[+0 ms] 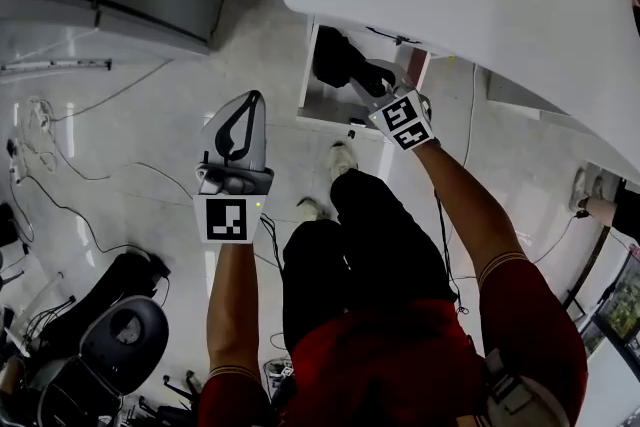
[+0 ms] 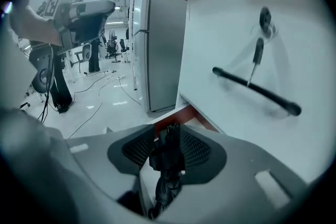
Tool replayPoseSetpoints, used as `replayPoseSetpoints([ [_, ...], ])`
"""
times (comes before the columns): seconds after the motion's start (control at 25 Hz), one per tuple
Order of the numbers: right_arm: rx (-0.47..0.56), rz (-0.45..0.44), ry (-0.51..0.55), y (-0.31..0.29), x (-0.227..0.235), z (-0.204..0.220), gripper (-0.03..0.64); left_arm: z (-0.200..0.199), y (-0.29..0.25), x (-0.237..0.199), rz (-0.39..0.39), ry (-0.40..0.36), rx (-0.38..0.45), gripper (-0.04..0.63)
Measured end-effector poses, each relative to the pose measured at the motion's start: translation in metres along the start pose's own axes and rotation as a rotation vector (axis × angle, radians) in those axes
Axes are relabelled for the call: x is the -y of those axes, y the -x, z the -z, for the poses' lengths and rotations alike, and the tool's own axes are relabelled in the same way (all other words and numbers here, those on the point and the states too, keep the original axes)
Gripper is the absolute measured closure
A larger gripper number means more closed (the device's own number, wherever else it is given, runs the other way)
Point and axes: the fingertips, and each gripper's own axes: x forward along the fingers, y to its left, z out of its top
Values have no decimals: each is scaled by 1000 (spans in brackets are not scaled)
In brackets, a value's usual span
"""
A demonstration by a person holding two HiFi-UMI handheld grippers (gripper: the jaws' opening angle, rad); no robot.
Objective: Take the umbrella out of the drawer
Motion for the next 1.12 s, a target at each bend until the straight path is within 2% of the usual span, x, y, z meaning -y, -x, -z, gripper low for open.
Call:
replayPoseSetpoints([
  [0.28,-85,-31,-16,-58,4,53,346,50,-3,-6,-24,14,-8,589],
  [0.52,-156,-48,-36,-101,5,86,278,85,1,-15,-44,18,-16,589],
  [0.88,-273,18,-3,-139,12,118,235,112,11,-21,-58,14,-35,589],
  [1.0,-305,41,15,-144,15,127,236,116,14,-23,-69,24,-43,589],
  [1.12,-313,75,20,-146,21,129,274,117,15,-24,-71,28,-39,589],
])
